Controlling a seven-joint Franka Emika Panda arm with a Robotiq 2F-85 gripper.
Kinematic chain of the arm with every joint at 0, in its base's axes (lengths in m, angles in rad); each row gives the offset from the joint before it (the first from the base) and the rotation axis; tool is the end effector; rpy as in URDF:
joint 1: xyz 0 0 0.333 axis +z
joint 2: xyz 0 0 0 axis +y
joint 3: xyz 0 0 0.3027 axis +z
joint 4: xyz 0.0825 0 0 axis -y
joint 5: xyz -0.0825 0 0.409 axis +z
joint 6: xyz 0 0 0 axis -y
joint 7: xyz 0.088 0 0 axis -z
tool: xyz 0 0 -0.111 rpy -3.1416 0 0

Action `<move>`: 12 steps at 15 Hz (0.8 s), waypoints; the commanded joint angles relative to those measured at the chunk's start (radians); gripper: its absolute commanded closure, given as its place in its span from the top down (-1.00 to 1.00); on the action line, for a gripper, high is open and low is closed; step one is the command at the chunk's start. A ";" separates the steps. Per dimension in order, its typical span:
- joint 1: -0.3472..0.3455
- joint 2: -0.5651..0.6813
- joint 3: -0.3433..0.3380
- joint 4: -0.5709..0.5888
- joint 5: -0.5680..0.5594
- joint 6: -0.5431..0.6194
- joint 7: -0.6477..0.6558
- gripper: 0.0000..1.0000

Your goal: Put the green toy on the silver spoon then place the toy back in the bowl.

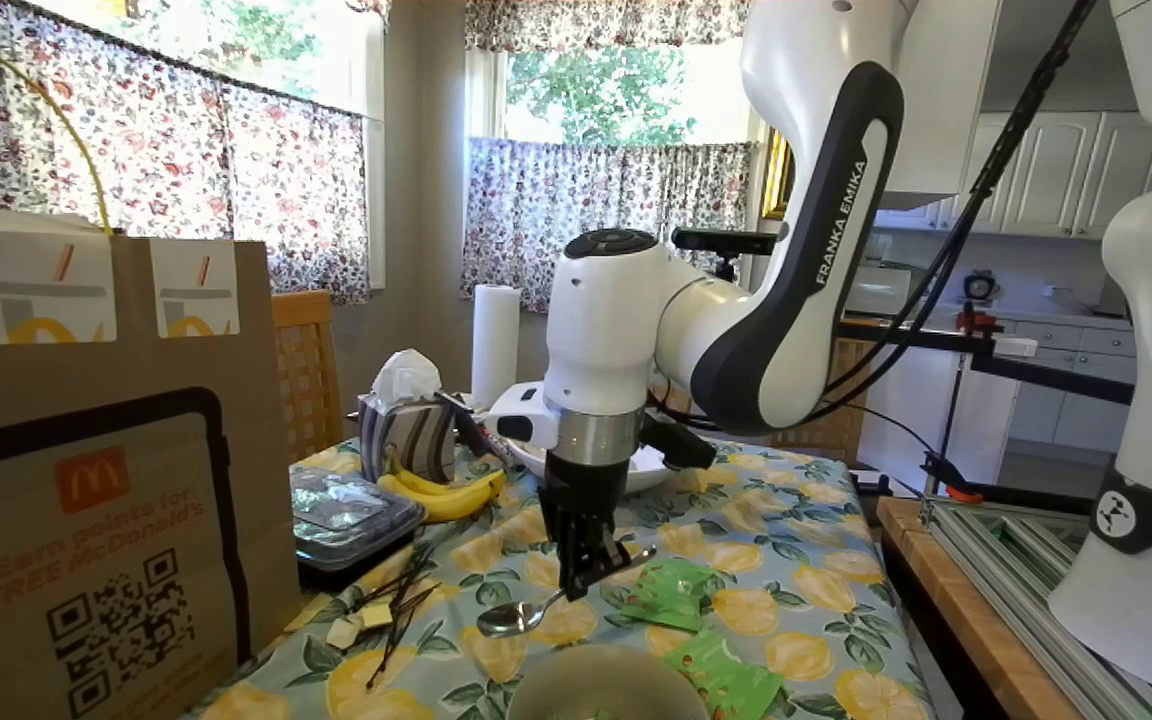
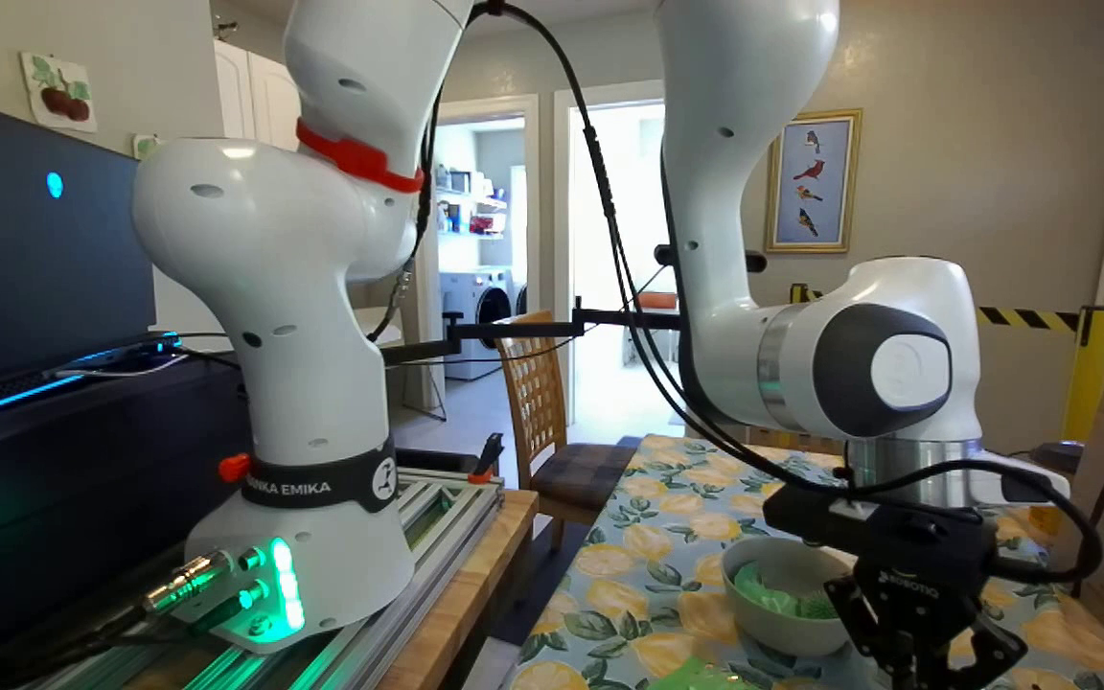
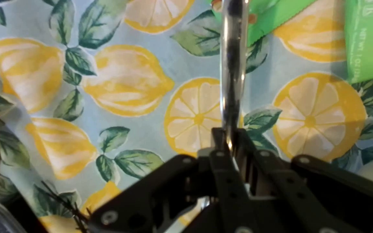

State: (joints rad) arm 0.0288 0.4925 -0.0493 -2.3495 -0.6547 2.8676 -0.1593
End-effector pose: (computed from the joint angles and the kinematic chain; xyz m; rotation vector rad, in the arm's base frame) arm 0.4958 0.0202 0.0818 2.7185 1.1100 -0.0004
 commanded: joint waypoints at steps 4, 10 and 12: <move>-0.017 0.063 0.002 0.018 0.088 0.059 -0.045 -0.94; -0.015 0.096 0.002 0.038 0.146 0.055 -0.070 -0.94; -0.014 0.102 0.003 0.043 0.166 0.046 -0.081 -0.71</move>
State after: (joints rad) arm 0.0225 0.5672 -0.0514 -2.3347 -0.5356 2.9116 -0.1864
